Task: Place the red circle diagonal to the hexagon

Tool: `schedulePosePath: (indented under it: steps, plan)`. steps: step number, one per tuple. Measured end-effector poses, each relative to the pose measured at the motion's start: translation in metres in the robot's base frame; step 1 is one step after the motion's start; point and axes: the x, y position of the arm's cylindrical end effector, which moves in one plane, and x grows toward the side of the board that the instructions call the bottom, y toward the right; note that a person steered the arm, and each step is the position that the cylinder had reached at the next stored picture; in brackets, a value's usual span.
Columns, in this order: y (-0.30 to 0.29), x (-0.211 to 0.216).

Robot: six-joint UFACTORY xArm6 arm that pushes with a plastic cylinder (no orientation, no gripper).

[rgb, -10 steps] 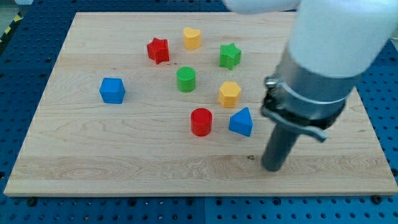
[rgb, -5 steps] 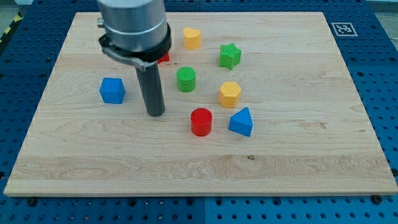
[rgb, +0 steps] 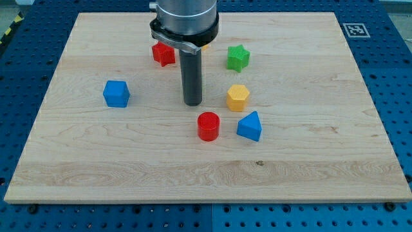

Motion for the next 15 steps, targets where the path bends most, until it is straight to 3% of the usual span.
schedulePosePath:
  steps: [9, 15]
  plan:
    - [0.07, 0.084]
    - [0.011, 0.086]
